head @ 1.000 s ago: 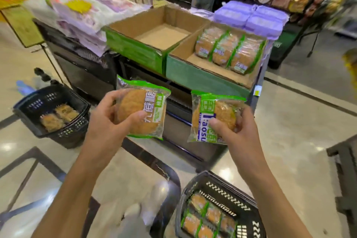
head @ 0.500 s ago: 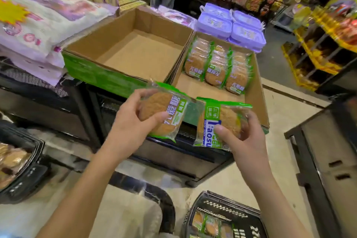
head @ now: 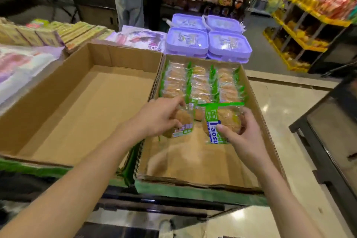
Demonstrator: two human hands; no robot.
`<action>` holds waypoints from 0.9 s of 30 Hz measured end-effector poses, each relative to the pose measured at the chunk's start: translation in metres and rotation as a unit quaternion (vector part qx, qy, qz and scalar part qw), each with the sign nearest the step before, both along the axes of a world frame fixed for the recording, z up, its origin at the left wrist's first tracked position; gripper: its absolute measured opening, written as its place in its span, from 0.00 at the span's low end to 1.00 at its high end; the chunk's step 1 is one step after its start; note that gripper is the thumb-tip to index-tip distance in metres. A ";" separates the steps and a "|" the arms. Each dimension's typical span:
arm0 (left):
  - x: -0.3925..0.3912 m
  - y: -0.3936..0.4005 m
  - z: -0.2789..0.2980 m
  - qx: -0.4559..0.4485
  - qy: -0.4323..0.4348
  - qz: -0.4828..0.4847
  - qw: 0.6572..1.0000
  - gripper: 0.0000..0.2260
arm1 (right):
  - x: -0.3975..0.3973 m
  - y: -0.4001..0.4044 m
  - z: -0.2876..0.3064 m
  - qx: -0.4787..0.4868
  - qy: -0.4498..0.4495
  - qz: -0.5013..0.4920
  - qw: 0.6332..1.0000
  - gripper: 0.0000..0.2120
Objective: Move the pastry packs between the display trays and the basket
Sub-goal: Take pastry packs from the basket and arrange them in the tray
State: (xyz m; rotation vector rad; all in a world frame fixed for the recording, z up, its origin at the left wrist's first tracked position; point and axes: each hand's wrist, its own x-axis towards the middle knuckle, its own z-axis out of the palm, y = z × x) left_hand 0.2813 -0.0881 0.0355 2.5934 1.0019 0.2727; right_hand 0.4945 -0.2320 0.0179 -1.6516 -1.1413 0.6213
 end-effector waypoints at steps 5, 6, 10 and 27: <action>0.032 0.062 -0.028 0.099 0.136 -0.018 0.986 0.21 | 0.034 0.049 -0.027 -0.060 -0.104 0.004 0.993 0.21; 0.038 0.072 -0.034 0.132 0.170 -0.028 0.976 0.20 | 0.039 0.058 -0.032 -0.078 -0.129 0.015 0.988 0.21; 0.052 0.100 -0.051 0.188 0.247 -0.041 0.950 0.23 | 0.049 0.092 -0.045 -0.180 -0.241 0.078 0.950 0.24; 0.044 0.098 -0.072 0.219 0.141 0.037 0.965 0.33 | 0.047 0.134 -0.068 -0.102 -0.570 0.137 0.804 0.46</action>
